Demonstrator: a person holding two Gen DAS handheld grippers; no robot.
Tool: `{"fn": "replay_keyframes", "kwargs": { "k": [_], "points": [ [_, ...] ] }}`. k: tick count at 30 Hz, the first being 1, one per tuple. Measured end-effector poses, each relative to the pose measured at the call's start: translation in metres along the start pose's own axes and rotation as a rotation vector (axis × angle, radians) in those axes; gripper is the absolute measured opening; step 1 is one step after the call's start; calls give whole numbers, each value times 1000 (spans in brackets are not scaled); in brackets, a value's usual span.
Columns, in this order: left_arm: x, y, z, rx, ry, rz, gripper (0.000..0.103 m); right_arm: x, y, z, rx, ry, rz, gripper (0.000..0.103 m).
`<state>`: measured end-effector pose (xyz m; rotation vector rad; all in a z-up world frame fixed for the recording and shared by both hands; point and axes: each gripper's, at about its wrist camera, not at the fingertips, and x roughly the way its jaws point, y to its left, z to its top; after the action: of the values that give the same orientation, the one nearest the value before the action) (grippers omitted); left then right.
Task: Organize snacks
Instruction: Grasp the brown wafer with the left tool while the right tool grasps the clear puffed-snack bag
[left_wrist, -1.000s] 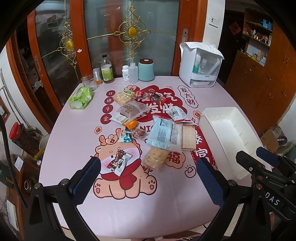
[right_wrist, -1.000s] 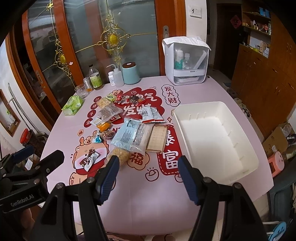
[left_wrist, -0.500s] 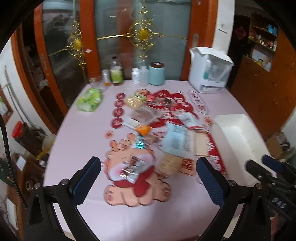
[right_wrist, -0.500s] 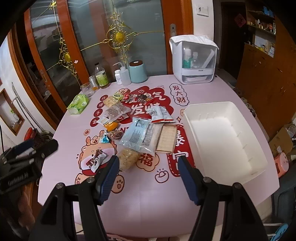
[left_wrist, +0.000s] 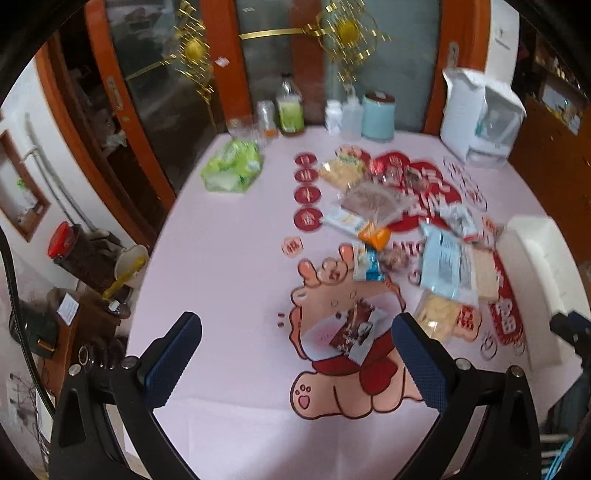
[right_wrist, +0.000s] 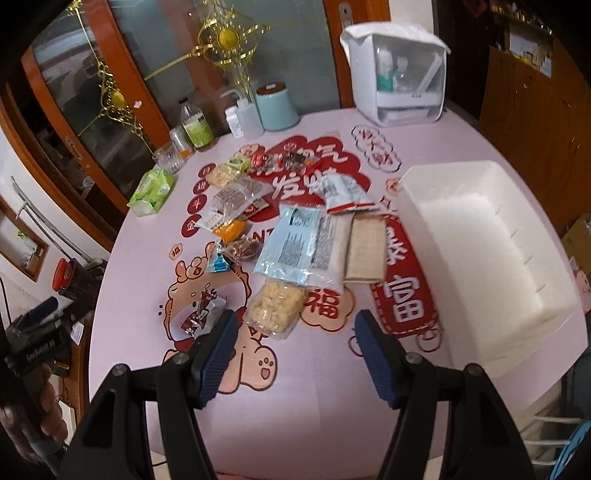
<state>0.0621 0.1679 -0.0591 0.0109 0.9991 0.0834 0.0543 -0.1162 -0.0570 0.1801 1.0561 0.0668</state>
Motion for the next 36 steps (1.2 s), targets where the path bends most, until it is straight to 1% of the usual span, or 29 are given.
{"fn": "replay_keyframes", "kwargs": {
  "k": [3, 6, 9, 12, 14, 17, 18, 21, 23, 25, 27, 29, 32, 35, 36],
  "points": [
    [29, -3, -6, 49, 60, -60, 102, 27, 6, -1, 33, 40, 9, 66],
    [57, -11, -12, 98, 110, -115, 102, 50, 8, -2, 77, 71, 40, 66],
    [89, -24, -17, 141, 158, -168, 102, 80, 10, -2, 113, 129, 72, 66],
    [119, -34, -19, 155, 211, -205, 102, 106, 15, 1, 131, 174, 93, 67],
    [140, -40, -22, 151, 251, -219, 102, 128, 19, 4, 127, 219, 87, 72],
    [159, -47, -23, 145, 283, -228, 102, 155, 22, 7, 120, 241, 37, 73],
    [164, -48, -24, 145, 291, -227, 102, 161, 22, 9, 121, 247, 29, 74],
    [176, -53, -26, 159, 318, -215, 102, 184, 23, 11, 129, 294, 7, 80],
    [183, -55, -26, 173, 326, -207, 102, 197, 22, 12, 139, 315, -6, 80],
    [190, -56, -26, 178, 336, -192, 102, 204, 20, 13, 152, 327, -29, 80],
    [195, -56, -25, 176, 344, -183, 102, 214, 18, 12, 155, 360, -62, 82],
    [198, -56, -24, 168, 352, -179, 102, 215, 20, 14, 144, 349, -58, 82],
    [203, -56, -22, 157, 367, -189, 102, 219, 23, 17, 121, 361, -68, 82],
    [206, -58, -20, 165, 373, -176, 98, 223, 28, 18, 96, 366, -86, 80],
    [207, -60, -19, 169, 374, -166, 94, 225, 31, 18, 84, 369, -88, 80]
  ]
}}
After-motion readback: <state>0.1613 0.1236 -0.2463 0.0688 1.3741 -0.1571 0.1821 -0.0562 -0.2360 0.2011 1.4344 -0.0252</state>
